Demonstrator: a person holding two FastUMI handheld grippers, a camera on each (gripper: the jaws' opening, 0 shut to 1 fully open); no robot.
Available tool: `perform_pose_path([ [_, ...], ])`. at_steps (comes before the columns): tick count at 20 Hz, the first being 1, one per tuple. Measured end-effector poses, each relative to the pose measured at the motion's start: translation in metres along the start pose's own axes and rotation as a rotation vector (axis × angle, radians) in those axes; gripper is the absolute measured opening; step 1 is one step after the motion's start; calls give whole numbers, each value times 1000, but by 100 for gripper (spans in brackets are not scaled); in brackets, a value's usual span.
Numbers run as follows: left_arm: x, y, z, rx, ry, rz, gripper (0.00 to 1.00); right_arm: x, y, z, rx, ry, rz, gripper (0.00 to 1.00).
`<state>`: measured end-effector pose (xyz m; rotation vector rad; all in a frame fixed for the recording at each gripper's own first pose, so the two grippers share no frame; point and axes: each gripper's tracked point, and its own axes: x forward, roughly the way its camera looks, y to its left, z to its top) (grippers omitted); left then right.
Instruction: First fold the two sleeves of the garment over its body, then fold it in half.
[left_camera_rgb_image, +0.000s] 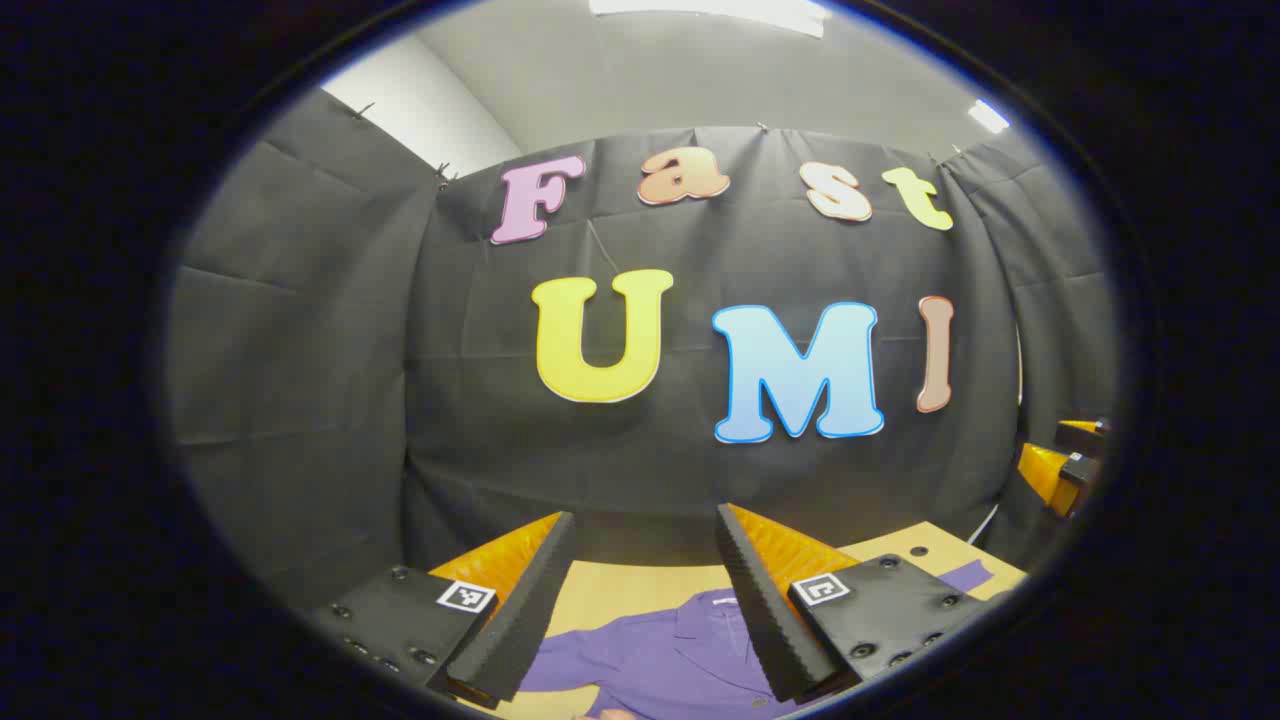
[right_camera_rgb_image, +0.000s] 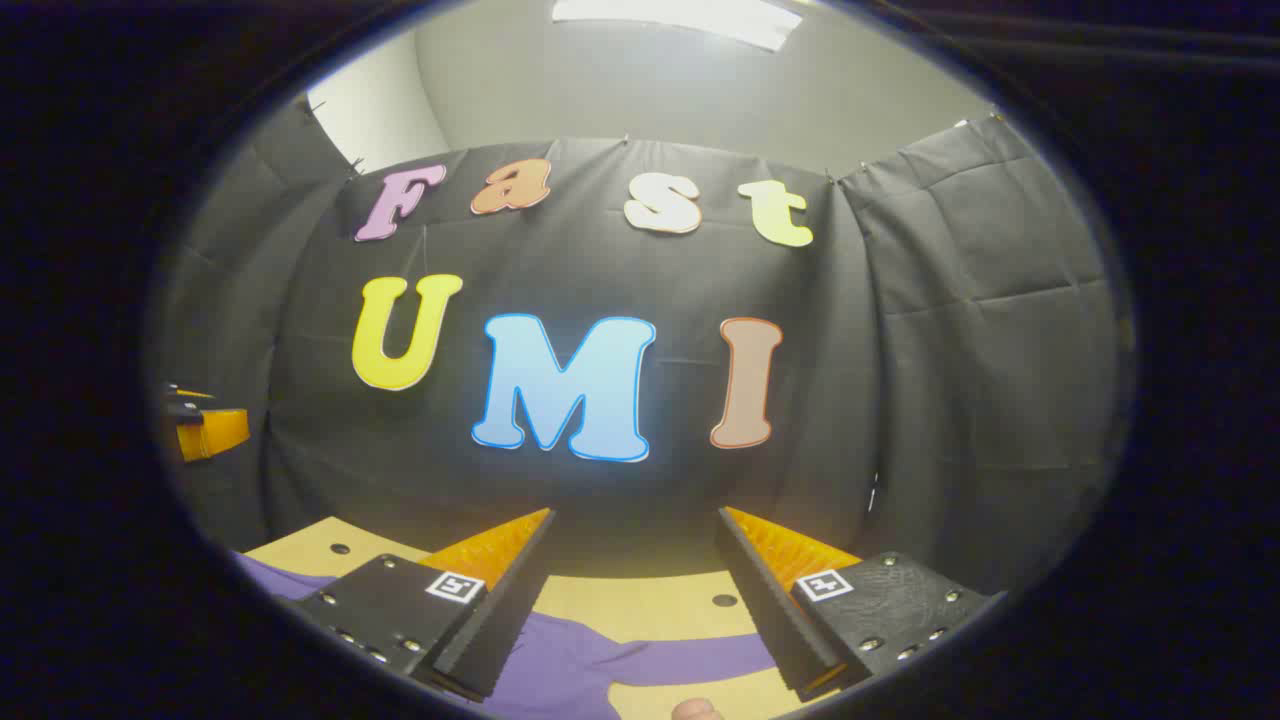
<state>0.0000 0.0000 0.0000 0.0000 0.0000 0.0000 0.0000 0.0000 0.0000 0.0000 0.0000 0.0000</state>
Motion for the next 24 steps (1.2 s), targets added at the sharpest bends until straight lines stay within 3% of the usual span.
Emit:
perform_pose_path([
  [13,10,1,8,51,-18,27,94,24,-19,-21,-2,37,-11,98],
  [21,12,7,4,55,4,64,90,52,-52,-75,-4,131,-42,97],
  [24,11,9,4,61,7,83,94,65,-75,-111,-3,198,-75,97],
])
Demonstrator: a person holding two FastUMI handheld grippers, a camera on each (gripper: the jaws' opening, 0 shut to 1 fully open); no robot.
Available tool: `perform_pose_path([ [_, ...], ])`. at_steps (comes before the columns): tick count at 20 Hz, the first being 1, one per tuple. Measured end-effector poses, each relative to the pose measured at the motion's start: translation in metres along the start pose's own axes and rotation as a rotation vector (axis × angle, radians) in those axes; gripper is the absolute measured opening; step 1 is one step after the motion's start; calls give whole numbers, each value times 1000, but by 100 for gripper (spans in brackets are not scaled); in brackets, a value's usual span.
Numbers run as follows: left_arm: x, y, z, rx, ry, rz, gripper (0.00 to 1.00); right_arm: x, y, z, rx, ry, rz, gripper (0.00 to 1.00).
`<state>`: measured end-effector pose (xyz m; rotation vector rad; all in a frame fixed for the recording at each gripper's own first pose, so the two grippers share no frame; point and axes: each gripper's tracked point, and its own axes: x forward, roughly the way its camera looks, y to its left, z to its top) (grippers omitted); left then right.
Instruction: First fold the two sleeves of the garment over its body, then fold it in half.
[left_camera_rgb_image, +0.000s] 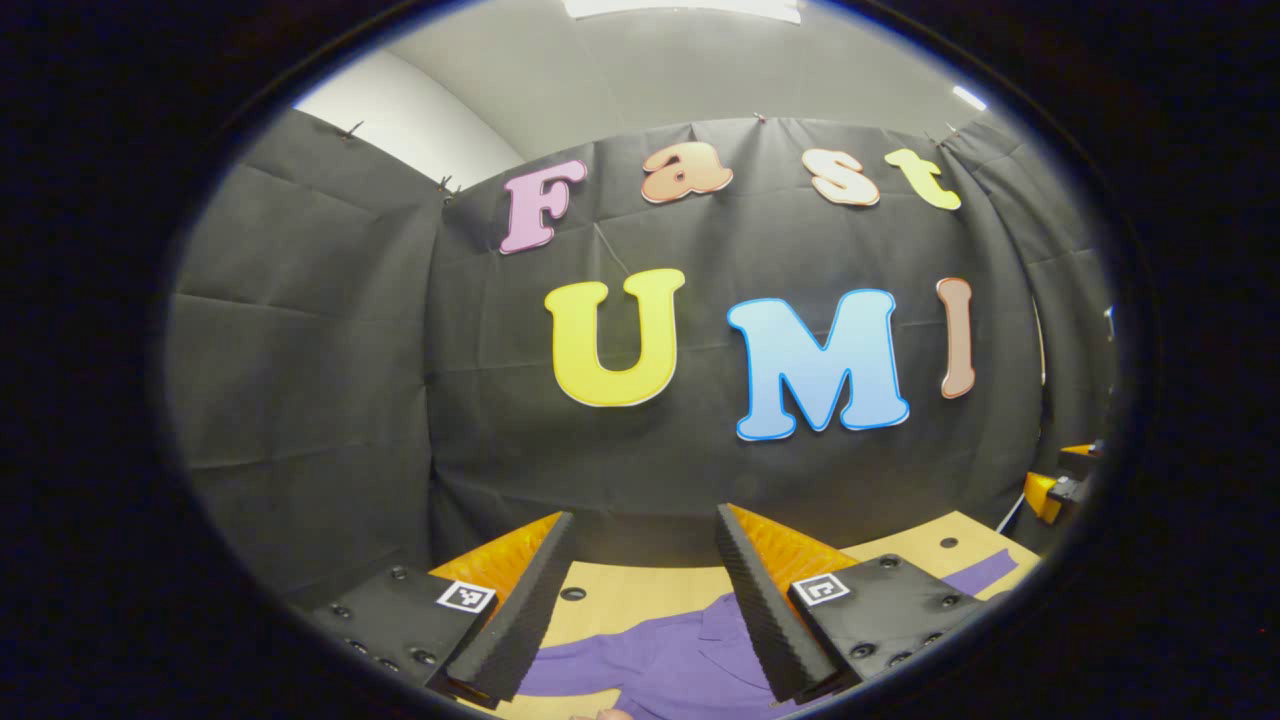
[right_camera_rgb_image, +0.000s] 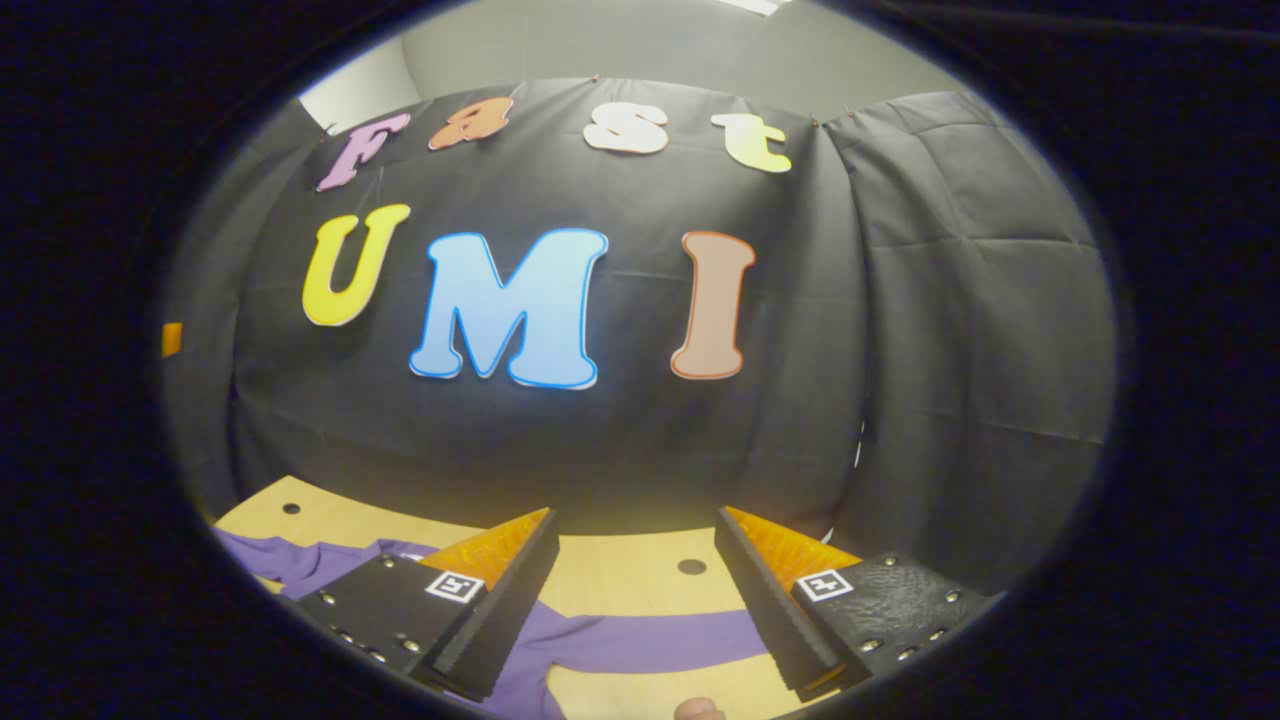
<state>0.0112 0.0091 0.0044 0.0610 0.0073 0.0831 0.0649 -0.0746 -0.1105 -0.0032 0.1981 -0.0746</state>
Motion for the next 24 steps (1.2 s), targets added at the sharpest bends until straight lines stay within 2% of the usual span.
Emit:
perform_pose_path([
  [6,-5,10,1,19,8,55,94,50,-57,-75,18,156,-79,97],
  [10,-8,16,-6,24,31,95,94,74,-86,-135,33,279,-96,98],
  [17,-8,8,-20,14,80,142,95,99,-115,-245,37,511,-106,98],
  [24,-5,-1,-24,32,111,174,94,117,-133,-308,55,655,-117,99],
])
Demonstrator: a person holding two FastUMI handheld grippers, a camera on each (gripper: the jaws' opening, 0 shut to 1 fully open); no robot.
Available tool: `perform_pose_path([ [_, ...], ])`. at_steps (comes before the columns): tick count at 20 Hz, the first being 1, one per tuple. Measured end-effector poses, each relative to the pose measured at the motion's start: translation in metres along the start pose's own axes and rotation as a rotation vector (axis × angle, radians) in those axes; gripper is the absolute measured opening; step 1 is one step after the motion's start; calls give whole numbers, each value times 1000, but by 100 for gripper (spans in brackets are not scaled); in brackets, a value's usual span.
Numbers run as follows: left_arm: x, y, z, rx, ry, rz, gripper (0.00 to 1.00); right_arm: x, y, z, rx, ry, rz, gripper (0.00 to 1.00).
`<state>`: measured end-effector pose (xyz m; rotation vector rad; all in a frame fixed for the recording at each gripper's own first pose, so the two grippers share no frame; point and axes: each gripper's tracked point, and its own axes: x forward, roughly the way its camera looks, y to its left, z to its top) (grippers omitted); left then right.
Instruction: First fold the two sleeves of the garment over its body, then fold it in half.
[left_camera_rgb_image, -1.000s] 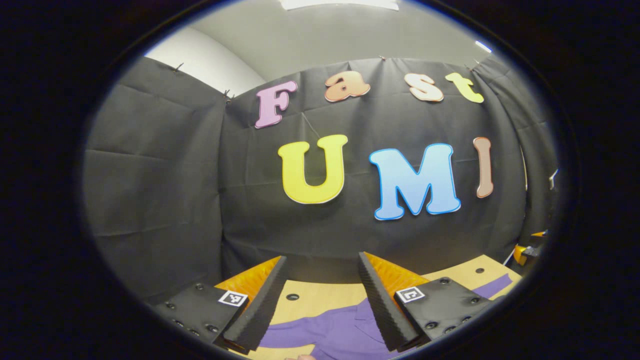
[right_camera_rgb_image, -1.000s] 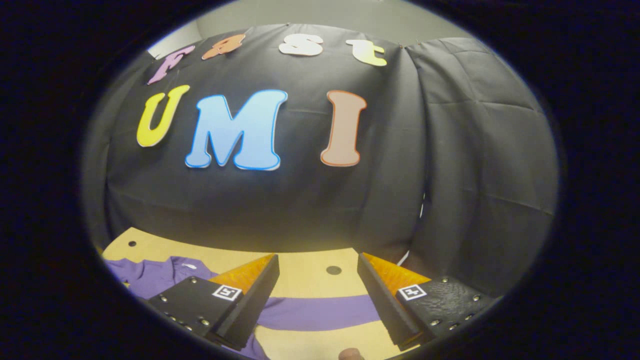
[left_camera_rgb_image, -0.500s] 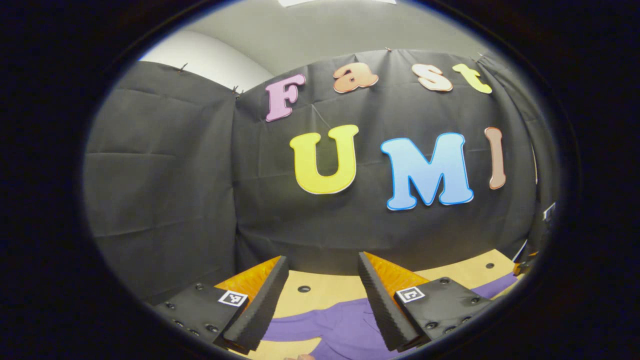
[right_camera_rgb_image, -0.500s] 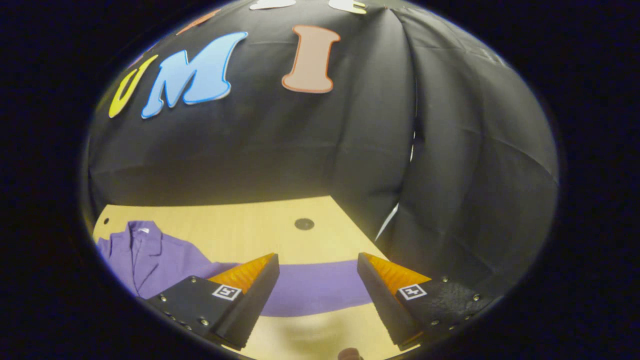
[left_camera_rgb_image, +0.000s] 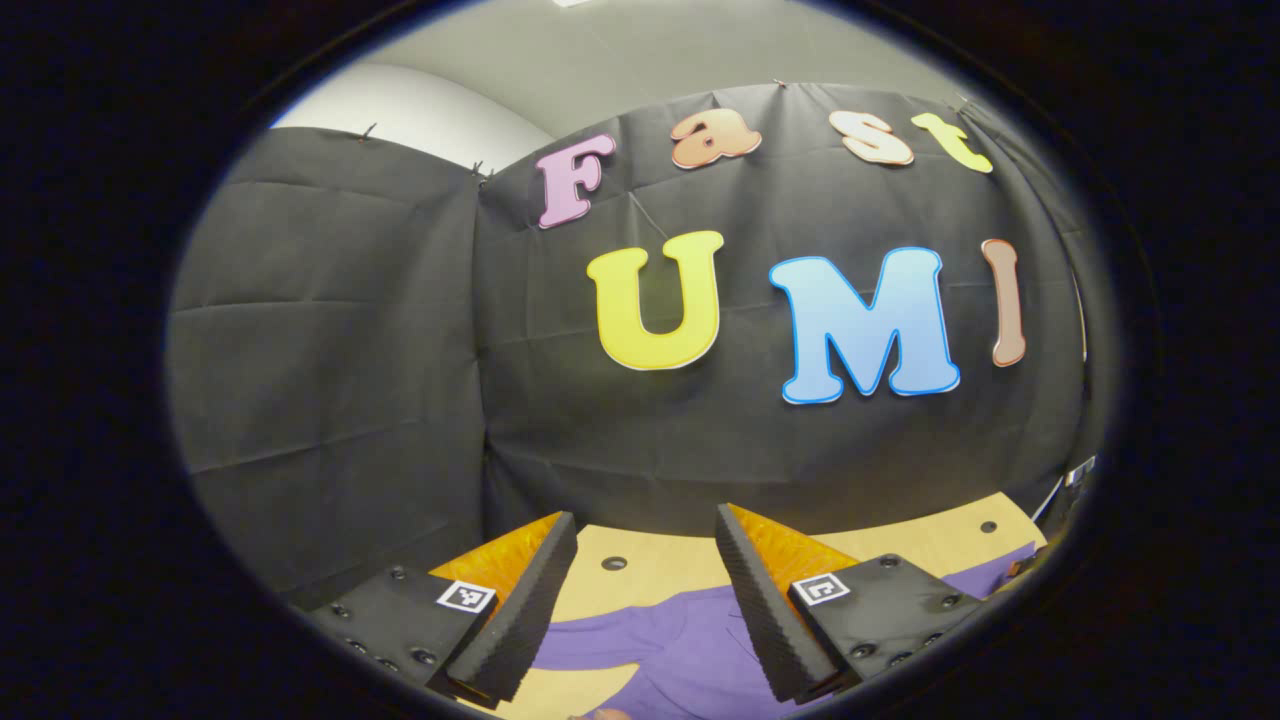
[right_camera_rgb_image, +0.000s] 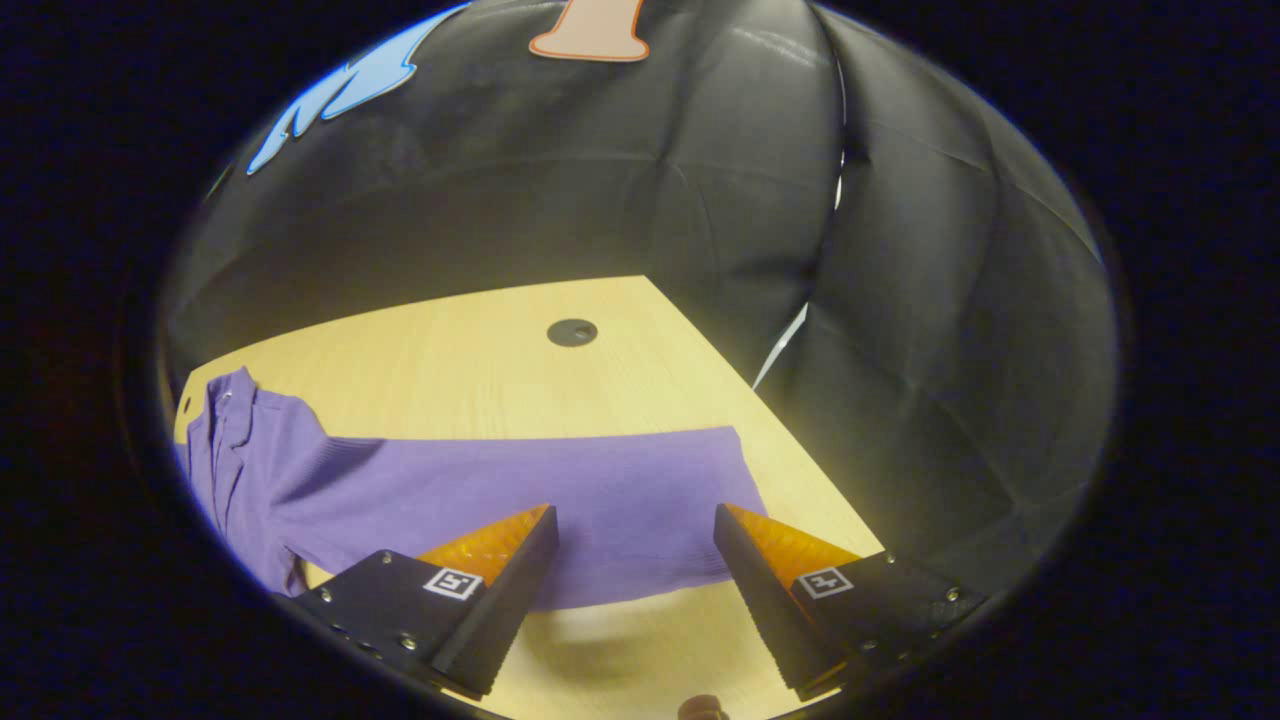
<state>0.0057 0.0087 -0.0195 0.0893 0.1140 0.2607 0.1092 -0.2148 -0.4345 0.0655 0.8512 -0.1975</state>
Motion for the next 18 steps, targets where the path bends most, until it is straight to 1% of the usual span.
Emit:
perform_pose_path([
  [2,1,-4,0,6,4,4,94,9,-6,-12,-7,39,-6,98],
  [4,1,-7,0,11,7,5,94,16,0,-23,-13,66,14,98],
  [6,1,-11,0,14,10,0,93,12,-3,-23,-2,59,22,100],
  [8,3,-16,0,15,12,-4,90,9,-1,-25,42,60,46,100],
  [9,2,-18,1,15,13,-7,91,13,4,-27,77,65,71,99],
  [10,2,-22,1,13,13,-10,92,11,6,-25,76,59,72,98],
  [11,2,-25,-1,10,15,-13,93,16,8,-27,67,54,89,84],
  [12,3,-26,-1,9,17,-14,93,15,13,-27,64,63,98,89],
  [13,4,-28,0,8,16,-14,94,14,17,-29,64,67,97,62],
  [14,5,-29,0,6,17,-18,94,15,17,-29,79,79,99,58],
  [15,5,-28,-1,5,18,-19,94,18,20,-29,104,80,123,60],
  [16,5,-28,-2,4,19,-21,94,17,22,-28,150,99,112,37],
  [17,4,-28,-1,3,19,-20,94,11,24,-29,168,114,109,13],
  [18,5,-27,0,0,19,-20,94,9,23,-29,175,127,105,13],
])
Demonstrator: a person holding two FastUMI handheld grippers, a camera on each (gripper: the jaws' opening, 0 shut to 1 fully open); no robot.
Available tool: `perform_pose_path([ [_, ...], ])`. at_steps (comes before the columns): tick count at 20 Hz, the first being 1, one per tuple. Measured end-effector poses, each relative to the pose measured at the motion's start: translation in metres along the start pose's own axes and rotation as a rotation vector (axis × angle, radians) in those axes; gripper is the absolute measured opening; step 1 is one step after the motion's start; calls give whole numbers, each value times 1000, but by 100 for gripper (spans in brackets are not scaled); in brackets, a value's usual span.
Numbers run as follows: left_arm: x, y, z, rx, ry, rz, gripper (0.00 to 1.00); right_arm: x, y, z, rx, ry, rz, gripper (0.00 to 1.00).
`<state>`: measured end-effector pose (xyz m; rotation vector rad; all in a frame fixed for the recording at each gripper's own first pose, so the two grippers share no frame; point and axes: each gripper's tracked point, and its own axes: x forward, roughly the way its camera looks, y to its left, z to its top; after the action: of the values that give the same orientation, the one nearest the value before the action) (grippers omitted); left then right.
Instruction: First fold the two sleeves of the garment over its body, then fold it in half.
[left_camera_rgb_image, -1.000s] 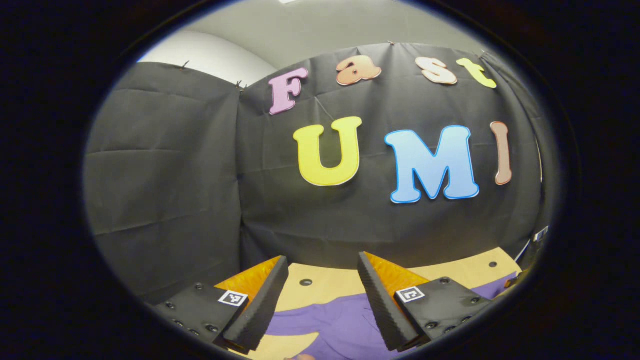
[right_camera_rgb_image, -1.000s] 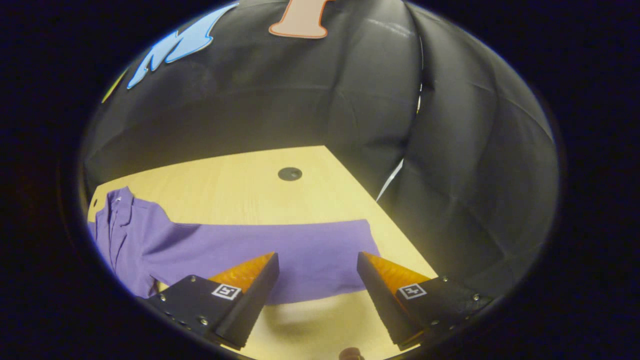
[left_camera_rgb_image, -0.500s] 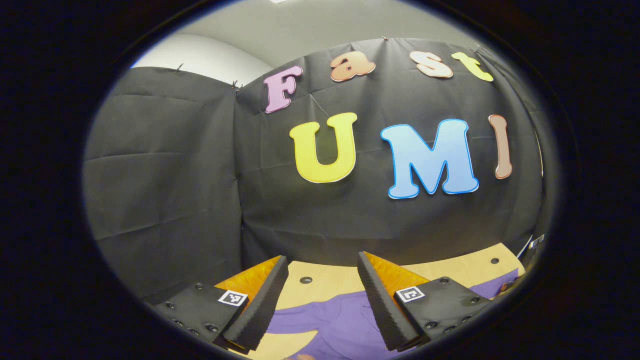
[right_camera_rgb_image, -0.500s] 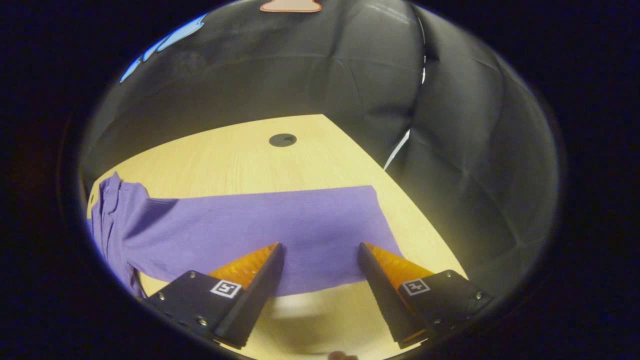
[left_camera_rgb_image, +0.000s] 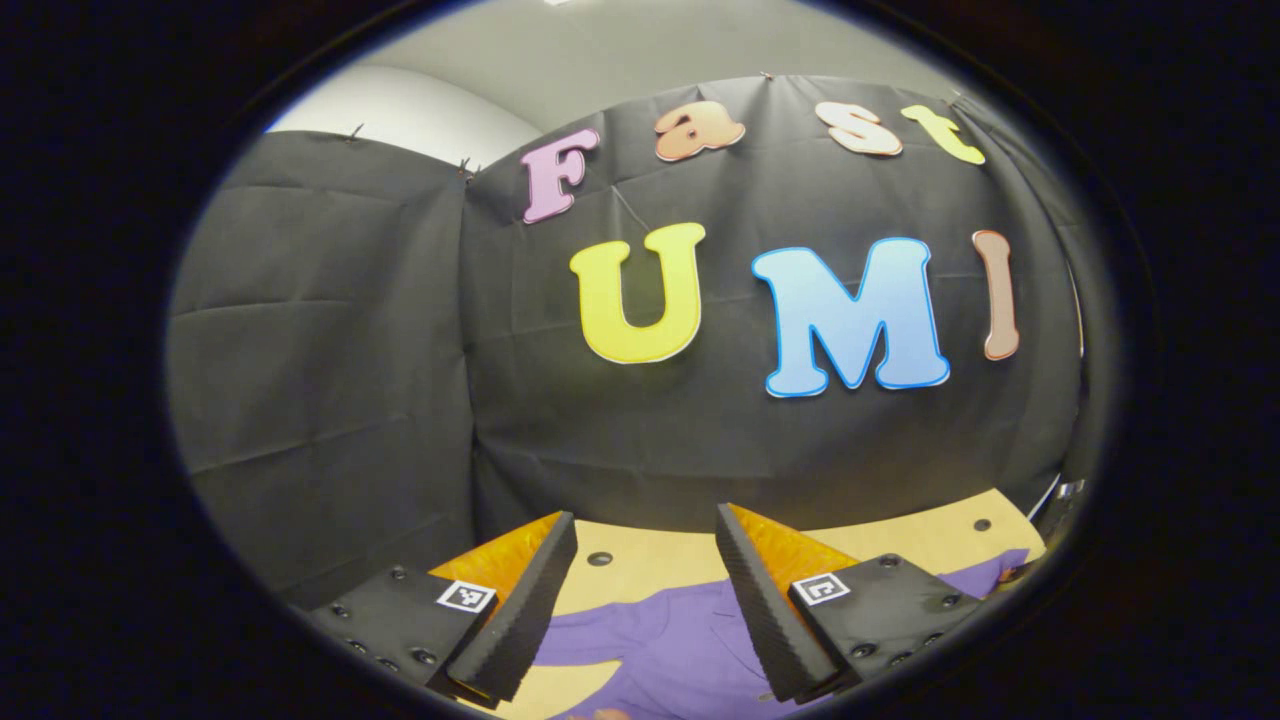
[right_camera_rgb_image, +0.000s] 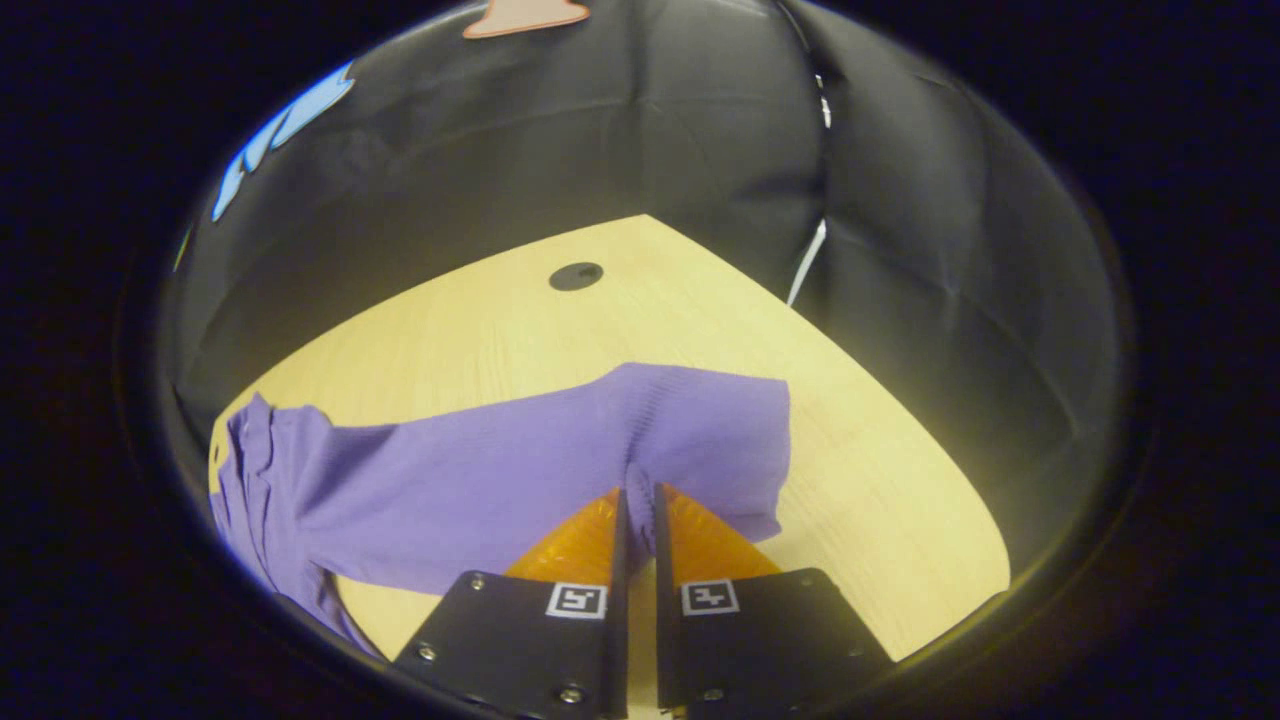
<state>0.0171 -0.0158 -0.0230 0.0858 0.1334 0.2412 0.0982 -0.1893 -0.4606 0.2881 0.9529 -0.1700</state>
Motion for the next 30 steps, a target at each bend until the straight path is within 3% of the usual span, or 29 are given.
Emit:
perform_pose_path([
  [2,0,1,-2,-3,2,-3,94,-5,0,7,36,10,-19,13],
  [3,-1,4,-3,-4,3,-2,94,-2,5,3,52,37,-14,2],
  [7,-1,13,-1,-7,-3,-3,94,-12,11,19,94,22,12,2],
  [15,-10,46,-11,-42,1,-5,94,-41,30,61,174,-55,182,2],
  [30,-26,196,-60,-92,40,121,94,-55,26,72,-16,-71,454,2],
])
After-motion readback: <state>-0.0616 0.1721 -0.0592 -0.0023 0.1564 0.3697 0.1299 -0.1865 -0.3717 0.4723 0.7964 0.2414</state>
